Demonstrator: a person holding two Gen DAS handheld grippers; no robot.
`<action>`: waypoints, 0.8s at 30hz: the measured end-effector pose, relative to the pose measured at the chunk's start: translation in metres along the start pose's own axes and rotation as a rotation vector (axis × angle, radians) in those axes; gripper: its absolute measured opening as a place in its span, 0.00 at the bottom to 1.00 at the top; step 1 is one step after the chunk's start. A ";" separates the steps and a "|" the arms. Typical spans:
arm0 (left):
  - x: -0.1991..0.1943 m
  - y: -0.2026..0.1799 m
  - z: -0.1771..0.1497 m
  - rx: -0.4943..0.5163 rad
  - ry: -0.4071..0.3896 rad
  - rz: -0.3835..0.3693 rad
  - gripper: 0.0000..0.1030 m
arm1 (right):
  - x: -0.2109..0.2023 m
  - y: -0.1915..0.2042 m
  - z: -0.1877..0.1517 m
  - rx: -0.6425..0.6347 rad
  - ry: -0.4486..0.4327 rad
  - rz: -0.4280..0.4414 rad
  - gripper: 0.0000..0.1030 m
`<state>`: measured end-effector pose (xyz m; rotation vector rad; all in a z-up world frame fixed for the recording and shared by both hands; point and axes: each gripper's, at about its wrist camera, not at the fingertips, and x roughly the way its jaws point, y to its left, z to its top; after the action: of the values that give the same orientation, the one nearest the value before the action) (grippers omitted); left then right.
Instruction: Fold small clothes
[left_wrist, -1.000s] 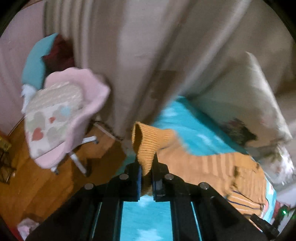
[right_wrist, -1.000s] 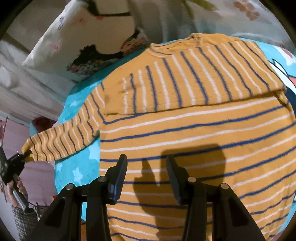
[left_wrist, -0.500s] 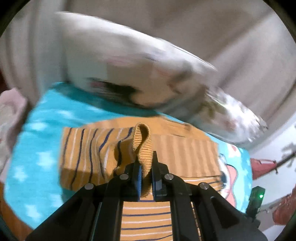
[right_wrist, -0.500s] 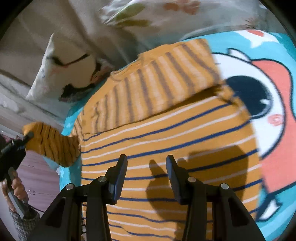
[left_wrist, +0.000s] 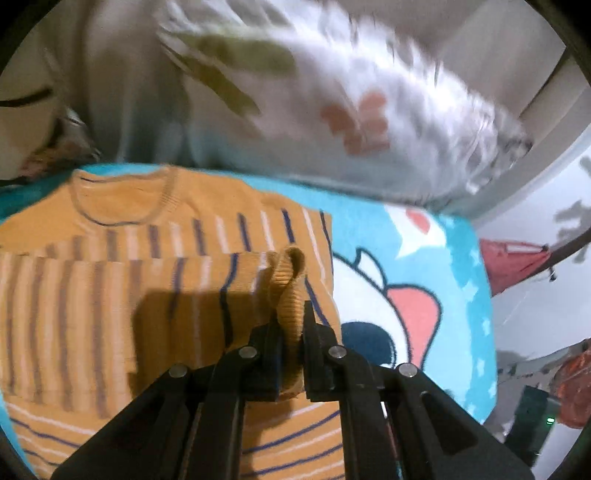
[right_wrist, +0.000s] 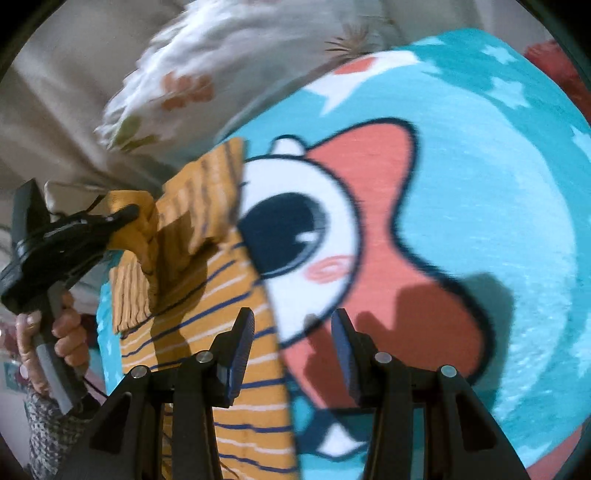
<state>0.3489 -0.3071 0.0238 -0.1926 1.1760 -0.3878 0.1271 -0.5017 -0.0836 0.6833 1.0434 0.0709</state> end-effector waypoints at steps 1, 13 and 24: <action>0.010 -0.001 -0.002 0.004 0.018 0.011 0.08 | 0.000 -0.004 0.001 0.006 0.002 -0.003 0.46; -0.057 0.043 -0.062 -0.049 -0.031 0.038 0.50 | 0.019 0.021 0.033 -0.095 0.024 0.075 0.41; -0.138 0.179 -0.169 -0.367 -0.082 0.396 0.50 | 0.119 0.133 0.061 -0.354 0.139 0.164 0.39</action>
<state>0.1817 -0.0796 0.0169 -0.2840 1.1659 0.1855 0.2733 -0.3824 -0.0825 0.4440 1.0721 0.4407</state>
